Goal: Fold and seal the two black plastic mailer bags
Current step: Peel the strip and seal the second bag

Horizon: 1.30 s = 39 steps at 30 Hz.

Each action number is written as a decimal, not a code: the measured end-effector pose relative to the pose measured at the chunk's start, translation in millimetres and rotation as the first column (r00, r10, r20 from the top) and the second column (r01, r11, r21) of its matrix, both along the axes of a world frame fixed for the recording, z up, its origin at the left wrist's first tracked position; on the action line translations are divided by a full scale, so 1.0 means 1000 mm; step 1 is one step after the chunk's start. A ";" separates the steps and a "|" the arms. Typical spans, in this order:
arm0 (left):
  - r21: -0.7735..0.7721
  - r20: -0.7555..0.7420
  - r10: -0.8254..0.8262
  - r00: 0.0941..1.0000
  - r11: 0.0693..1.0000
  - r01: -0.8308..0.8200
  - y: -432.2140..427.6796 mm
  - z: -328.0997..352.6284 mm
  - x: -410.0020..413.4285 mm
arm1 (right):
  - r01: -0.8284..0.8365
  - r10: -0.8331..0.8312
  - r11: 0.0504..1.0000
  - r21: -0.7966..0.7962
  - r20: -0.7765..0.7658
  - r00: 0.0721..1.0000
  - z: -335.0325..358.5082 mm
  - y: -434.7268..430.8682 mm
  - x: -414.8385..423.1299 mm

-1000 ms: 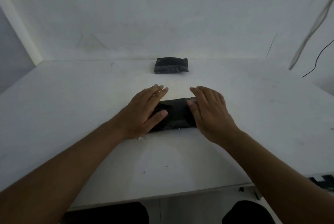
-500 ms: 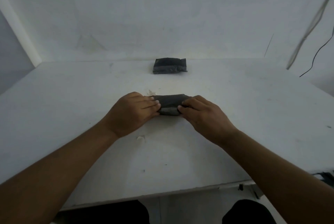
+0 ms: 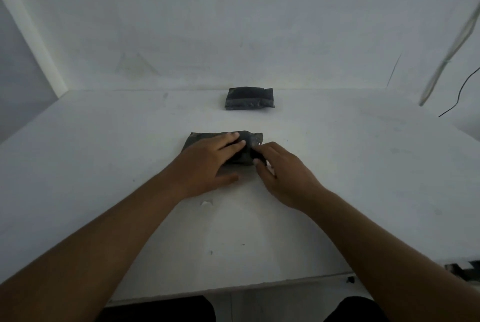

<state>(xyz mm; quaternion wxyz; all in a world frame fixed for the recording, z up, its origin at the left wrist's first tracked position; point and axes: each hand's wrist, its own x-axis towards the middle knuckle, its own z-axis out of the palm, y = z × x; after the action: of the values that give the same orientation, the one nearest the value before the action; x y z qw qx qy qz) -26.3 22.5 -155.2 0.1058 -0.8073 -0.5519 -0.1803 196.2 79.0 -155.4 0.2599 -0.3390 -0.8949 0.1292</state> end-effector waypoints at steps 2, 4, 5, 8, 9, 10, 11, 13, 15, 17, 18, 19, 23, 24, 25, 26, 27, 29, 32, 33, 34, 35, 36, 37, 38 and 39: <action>0.029 -0.003 0.017 1.000 0.999 -0.017 0.003 -0.005 -0.007 | 0.017 -0.018 0.999 -0.032 -0.041 0.999 0.001 0.005 -0.003; 0.055 -0.007 0.072 0.997 0.996 -0.071 0.004 -0.008 -0.023 | 0.076 -0.078 0.994 -0.076 -0.027 0.997 0.001 0.017 -0.007; 0.056 0.001 0.112 0.994 0.992 -0.111 0.004 -0.008 -0.033 | 0.109 -0.109 0.990 -0.090 0.008 0.994 0.002 0.024 -0.011; 0.039 0.040 0.231 0.972 0.972 -0.233 0.007 -0.009 -0.063 | 0.176 -0.158 0.975 -0.138 0.132 0.978 0.004 0.046 -0.028; 0.029 0.049 0.263 0.964 0.964 -0.265 0.011 -0.009 -0.072 | 0.188 -0.162 0.969 -0.159 0.161 0.974 0.005 0.052 -0.034; 0.015 0.059 0.289 0.956 0.957 -0.290 0.015 -0.008 -0.080 | 0.193 -0.160 0.965 -0.176 0.183 0.970 0.007 0.056 -0.041; -0.002 0.072 0.311 0.948 0.950 -0.312 0.020 -0.006 -0.088 | 0.192 -0.153 0.963 -0.190 0.200 0.968 0.007 0.061 -0.048; -0.045 0.098 0.355 0.930 0.935 -0.353 0.033 -0.003 -0.102 | 0.186 -0.137 0.963 -0.193 0.242 0.960 0.007 0.068 -0.060; -0.080 0.129 0.398 0.908 0.917 -0.391 0.048 0.000 -0.114 | 0.198 -0.146 0.965 -0.170 0.276 0.950 0.003 0.074 -0.068; -0.122 0.161 0.433 0.887 0.900 -0.418 0.065 0.003 -0.125 | 0.210 -0.161 0.967 -0.144 0.293 0.943 -0.003 0.080 -0.072; -0.144 0.167 0.444 0.880 0.894 -0.424 0.073 0.004 -0.129 | 0.208 -0.160 0.969 -0.134 0.301 0.940 -0.005 0.083 -0.073; -0.164 0.167 0.453 0.876 0.889 -0.429 0.081 0.005 -0.133 | 0.203 -0.154 0.971 -0.130 0.312 0.938 -0.007 0.085 -0.073; -0.213 0.164 0.472 0.866 0.874 -0.436 0.103 0.009 -0.139 | 0.185 -0.126 0.971 -0.151 0.338 0.933 -0.004 0.093 -0.070; -0.215 0.158 0.476 0.865 0.872 -0.440 0.106 0.009 -0.140 | 0.188 -0.129 0.970 -0.153 0.332 0.934 -0.004 0.094 -0.070; -0.210 0.149 0.478 0.866 0.871 -0.445 0.108 0.010 -0.139 | 0.189 -0.128 0.969 -0.159 0.332 0.935 -0.004 0.095 -0.071; -0.201 0.145 0.479 0.866 0.871 -0.448 0.108 0.011 -0.137 | 0.186 -0.124 0.969 -0.161 0.331 0.935 -0.004 0.095 -0.071; -0.192 0.138 0.482 0.865 0.870 -0.454 0.107 0.011 -0.136 | 0.185 -0.121 0.969 -0.162 0.340 0.933 -0.004 0.096 -0.071; -0.174 0.119 0.498 0.859 0.862 -0.476 0.102 0.014 -0.130 | 0.181 -0.109 0.967 -0.178 0.350 0.930 -0.005 0.095 -0.072; -0.151 0.162 0.471 0.867 0.880 -0.450 0.090 0.019 -0.122 | 0.185 -0.099 0.966 -0.181 0.399 0.912 0.005 0.092 -0.073; -0.161 0.190 0.456 0.870 0.888 -0.430 0.085 0.019 -0.120 | 0.188 -0.094 0.965 -0.185 0.426 0.900 0.009 0.093 -0.074; -0.166 0.212 0.438 0.874 0.897 -0.409 0.077 0.019 -0.120 | 0.187 -0.080 0.964 -0.192 0.458 0.885 0.015 0.093 -0.075; -0.168 0.213 0.425 0.880 0.903 -0.396 0.069 0.020 -0.119 | 0.185 -0.060 0.959 -0.215 0.484 0.873 0.019 0.096 -0.076; -0.157 0.198 0.415 0.888 0.908 -0.389 0.061 0.019 -0.117 | 0.184 -0.050 0.957 -0.225 0.497 0.866 0.023 0.099 -0.075; -0.151 0.169 0.405 0.898 0.911 -0.383 0.055 0.020 -0.115 | 0.182 -0.048 0.955 -0.234 0.485 0.873 0.028 0.099 -0.074; -0.169 0.121 0.410 0.904 0.906 -0.388 0.051 0.023 -0.112 | 0.184 -0.063 0.957 -0.224 0.457 0.887 0.033 0.099 -0.073; -0.208 0.092 0.414 0.906 0.897 -0.389 0.048 0.028 -0.110 | 0.176 -0.077 0.962 -0.209 0.413 0.908 0.039 0.100 -0.072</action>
<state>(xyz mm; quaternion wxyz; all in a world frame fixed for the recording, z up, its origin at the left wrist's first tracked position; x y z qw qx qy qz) -136.8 71.0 -127.0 0.0279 -0.6682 -0.7269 -0.1560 123.9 178.9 -116.8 0.0357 -0.4450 -0.8825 0.1477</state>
